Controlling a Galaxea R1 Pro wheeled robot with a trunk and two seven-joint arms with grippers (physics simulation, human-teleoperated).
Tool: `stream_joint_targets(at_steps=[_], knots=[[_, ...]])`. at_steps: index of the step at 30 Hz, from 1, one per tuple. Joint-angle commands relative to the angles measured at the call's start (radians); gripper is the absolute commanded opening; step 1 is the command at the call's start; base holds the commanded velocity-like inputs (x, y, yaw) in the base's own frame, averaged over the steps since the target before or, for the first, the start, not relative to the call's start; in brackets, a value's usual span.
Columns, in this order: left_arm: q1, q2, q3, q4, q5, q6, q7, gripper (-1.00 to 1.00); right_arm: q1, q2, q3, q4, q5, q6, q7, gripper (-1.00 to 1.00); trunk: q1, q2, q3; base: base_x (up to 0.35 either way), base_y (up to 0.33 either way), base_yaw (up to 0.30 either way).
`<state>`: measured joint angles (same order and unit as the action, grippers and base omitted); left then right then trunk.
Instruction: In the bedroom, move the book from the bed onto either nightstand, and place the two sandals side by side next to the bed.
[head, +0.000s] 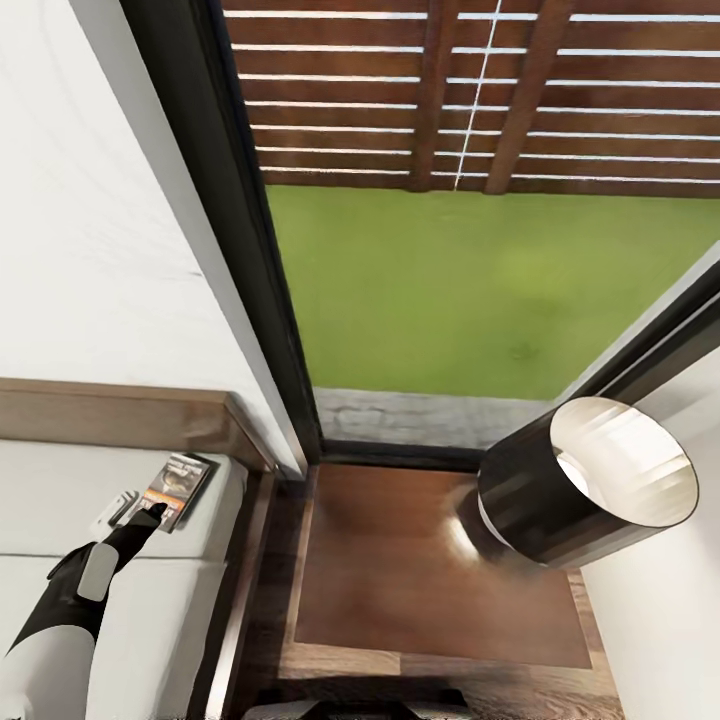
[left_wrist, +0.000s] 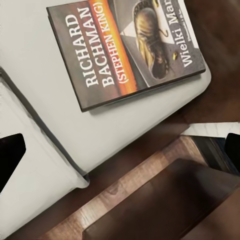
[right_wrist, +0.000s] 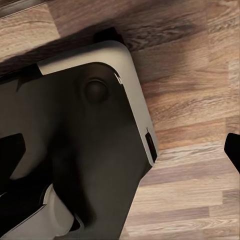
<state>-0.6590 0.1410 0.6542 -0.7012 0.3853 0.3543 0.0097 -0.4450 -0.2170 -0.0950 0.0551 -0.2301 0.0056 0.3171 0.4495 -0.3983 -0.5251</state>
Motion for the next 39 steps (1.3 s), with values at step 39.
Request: stream_joint_targets(at_steps=[39], knots=[[-0.001,-0.001,0.002,-0.001,0.009,0.007,-0.001,1.00,-0.001,-0.001,-0.008,0.003,-0.004,0.001,0.005,1.00,0.000,-0.002,-0.063,0.000,0.000,0.000]])
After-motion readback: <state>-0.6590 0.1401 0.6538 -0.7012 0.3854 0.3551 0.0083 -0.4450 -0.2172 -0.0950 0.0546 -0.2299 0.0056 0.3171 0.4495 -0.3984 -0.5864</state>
